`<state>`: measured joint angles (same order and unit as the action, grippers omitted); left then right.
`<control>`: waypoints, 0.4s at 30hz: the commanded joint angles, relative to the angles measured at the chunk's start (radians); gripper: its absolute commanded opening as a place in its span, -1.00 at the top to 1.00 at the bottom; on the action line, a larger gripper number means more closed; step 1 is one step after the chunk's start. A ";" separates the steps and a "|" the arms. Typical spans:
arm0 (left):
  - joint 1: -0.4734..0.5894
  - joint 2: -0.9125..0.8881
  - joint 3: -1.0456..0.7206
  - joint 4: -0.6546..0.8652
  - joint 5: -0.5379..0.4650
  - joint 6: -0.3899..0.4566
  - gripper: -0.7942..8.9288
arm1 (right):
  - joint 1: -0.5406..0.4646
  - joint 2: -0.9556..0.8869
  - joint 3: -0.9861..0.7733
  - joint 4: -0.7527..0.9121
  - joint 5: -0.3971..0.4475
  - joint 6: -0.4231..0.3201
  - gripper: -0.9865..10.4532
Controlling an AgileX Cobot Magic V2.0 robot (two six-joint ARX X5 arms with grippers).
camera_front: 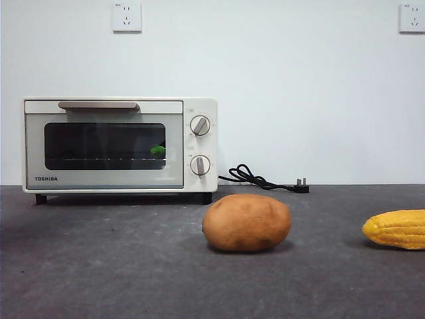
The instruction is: Take the eggplant from the table,put the eggplant in the oven
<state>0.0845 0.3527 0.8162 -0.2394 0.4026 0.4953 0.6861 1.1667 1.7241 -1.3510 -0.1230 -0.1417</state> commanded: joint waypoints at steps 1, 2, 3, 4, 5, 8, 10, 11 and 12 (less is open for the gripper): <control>0.005 -0.060 -0.154 0.048 -0.003 -0.062 0.85 | 0.000 0.002 0.001 -0.014 0.001 0.008 0.82; 0.005 -0.079 -0.196 0.057 -0.003 -0.073 0.85 | 0.000 0.002 0.001 -0.014 0.001 0.008 0.83; 0.005 -0.099 -0.241 0.062 -0.003 -0.081 0.85 | 0.000 0.002 0.001 -0.014 0.001 0.008 0.82; 0.005 -0.119 -0.285 0.062 -0.003 -0.087 0.85 | 0.000 0.002 0.001 -0.014 0.001 0.008 0.82; 0.005 -0.137 -0.320 0.062 -0.003 -0.094 0.85 | 0.000 0.002 0.001 -0.015 0.001 0.008 0.82; 0.005 -0.200 -0.428 0.061 -0.003 -0.127 0.85 | 0.000 0.002 0.001 -0.014 0.001 0.008 0.82; 0.005 -0.245 -0.496 0.062 -0.009 -0.153 0.85 | 0.000 0.002 0.001 -0.014 0.001 0.008 0.83; 0.005 -0.264 -0.523 0.062 -0.011 -0.164 0.85 | 0.000 0.002 0.001 -0.014 0.001 0.008 0.82; 0.005 -0.284 -0.554 0.062 -0.011 -0.180 0.85 | 0.000 0.002 0.001 -0.014 0.001 0.008 0.83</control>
<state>0.0849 0.0834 0.2874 -0.1913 0.3950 0.3573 0.6861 1.1667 1.7241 -1.3510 -0.1230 -0.1417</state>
